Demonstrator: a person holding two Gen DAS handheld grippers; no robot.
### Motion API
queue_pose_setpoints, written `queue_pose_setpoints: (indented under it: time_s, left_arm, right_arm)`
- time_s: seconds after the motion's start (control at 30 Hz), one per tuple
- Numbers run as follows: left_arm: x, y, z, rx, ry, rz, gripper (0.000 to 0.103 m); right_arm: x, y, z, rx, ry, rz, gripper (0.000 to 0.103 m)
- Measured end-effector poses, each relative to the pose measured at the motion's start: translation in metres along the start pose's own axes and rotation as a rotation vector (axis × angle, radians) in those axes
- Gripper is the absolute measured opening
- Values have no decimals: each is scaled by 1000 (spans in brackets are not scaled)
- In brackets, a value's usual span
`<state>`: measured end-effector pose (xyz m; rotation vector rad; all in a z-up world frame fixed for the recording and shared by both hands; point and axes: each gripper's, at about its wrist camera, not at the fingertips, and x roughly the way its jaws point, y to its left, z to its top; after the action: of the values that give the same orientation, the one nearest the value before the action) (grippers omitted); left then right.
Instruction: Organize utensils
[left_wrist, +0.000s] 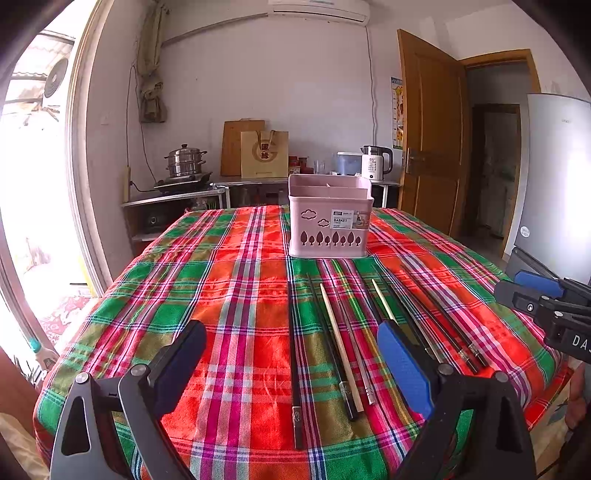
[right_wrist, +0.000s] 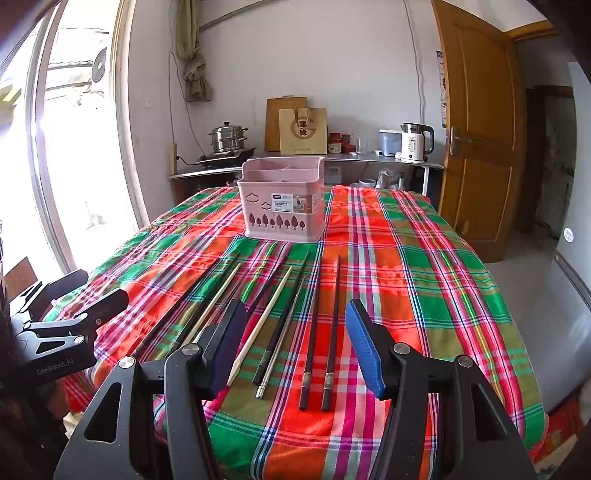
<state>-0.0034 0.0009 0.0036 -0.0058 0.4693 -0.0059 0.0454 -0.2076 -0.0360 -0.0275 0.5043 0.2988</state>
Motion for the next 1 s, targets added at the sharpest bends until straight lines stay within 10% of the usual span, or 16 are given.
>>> queue_pose_setpoints:
  time_s: [1.0]
  left_arm:
    - [6,-1,1,1,4,-9,94]
  right_arm:
    - [2,1,0,-1,6,0,57]
